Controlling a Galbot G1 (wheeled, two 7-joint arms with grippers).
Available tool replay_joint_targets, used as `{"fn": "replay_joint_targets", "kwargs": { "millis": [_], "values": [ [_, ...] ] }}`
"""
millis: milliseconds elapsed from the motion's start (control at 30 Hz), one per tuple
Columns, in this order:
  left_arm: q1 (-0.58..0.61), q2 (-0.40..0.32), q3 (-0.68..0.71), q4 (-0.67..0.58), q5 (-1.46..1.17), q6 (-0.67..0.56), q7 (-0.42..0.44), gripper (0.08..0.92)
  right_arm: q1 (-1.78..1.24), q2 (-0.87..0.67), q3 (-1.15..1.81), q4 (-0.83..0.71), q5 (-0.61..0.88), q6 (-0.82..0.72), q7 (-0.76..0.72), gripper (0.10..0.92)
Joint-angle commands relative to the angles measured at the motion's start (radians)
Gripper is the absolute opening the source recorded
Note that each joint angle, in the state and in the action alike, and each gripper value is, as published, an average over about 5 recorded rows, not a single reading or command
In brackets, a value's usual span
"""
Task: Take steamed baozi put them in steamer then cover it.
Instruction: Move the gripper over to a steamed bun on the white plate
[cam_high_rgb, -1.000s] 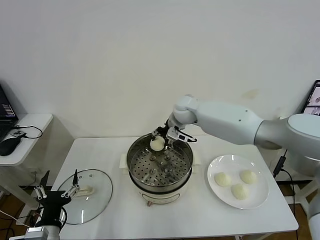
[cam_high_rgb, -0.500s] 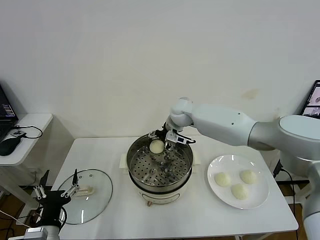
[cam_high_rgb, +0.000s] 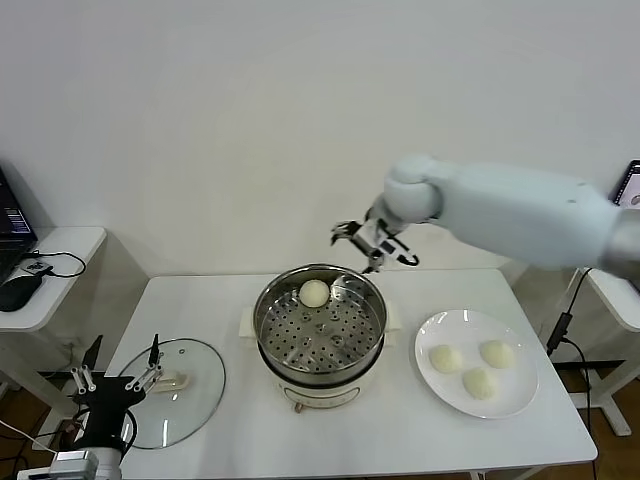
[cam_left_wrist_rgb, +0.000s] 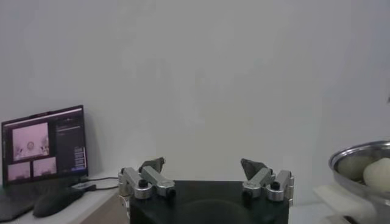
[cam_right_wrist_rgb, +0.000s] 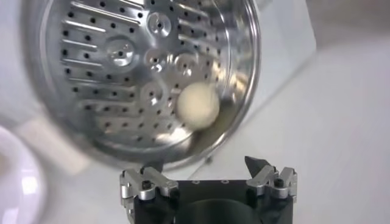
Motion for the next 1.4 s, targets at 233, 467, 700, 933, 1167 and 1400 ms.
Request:
{"fn": "replay_joint_targets", "kwargs": {
  "millis": [233, 467, 700, 933, 1167, 1400],
  "values": [
    [0.0, 0.01, 0.012, -0.008, 0.003, 0.011, 0.001, 0.823, -0.013, -0.452, -0.058, 0.279, 0.018, -0.31, -0.03, 0.823],
    [-0.016, 0.013, 0.018, -0.009, 0.01, 0.024, 0.002, 0.823, -0.236, -0.515, 0.042, 0.251, -0.093, -0.258, -0.032, 0.823],
    [-0.015, 0.01, 0.021, -0.011, 0.02, 0.031, 0.003, 0.823, -0.585, -0.511, 0.324, 0.184, -0.167, -0.21, -0.033, 0.823],
    [-0.012, 0.005, 0.021, -0.011, 0.028, 0.035, 0.003, 0.823, -0.791, -0.437, 0.5, 0.079, -0.224, -0.15, -0.029, 0.823],
    [-0.007, 0.002, 0.016, -0.005, 0.035, 0.035, 0.004, 0.823, -0.867, -0.361, 0.585, -0.046, -0.254, -0.104, -0.026, 0.823],
    [-0.005, -0.001, 0.012, 0.0, 0.036, 0.034, 0.004, 0.823, -0.865, -0.288, 0.607, -0.129, -0.269, -0.075, -0.017, 0.823]
  ]
}}
